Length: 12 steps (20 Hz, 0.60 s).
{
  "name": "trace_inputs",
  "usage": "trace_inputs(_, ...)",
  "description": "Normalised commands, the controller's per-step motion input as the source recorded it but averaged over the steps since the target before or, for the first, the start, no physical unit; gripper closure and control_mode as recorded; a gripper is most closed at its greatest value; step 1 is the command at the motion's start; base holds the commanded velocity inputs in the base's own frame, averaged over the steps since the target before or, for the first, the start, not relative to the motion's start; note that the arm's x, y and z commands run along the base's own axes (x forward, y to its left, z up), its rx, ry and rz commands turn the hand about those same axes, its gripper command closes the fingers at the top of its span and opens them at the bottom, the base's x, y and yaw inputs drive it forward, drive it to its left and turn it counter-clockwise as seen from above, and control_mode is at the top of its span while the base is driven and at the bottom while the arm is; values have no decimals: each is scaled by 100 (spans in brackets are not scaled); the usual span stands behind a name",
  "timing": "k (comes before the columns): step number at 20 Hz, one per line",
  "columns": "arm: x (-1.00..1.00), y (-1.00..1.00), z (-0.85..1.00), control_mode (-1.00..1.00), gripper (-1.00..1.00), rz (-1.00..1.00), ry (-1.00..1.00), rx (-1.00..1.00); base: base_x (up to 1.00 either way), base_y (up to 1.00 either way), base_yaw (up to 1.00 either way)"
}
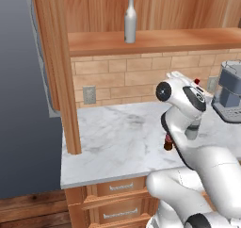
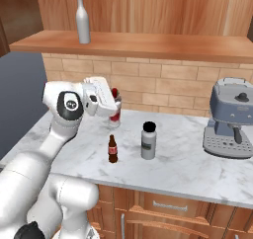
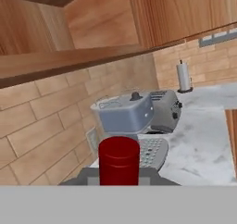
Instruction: Sort all alcoholic drinks to one cabinet, and non-alcoholic drinks to the other.
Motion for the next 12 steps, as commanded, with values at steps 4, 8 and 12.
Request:
trace_inputs(4, -35, 0, 47, -100, 100, 24, -1, 0, 0, 0, 0)
trace_inputs(8, -21, 0, 59, -100, 100, 23, 0, 0, 0, 0, 0)
trace_inputs(12, -9, 0, 67, -100, 100, 21, -2, 0, 0, 0, 0)
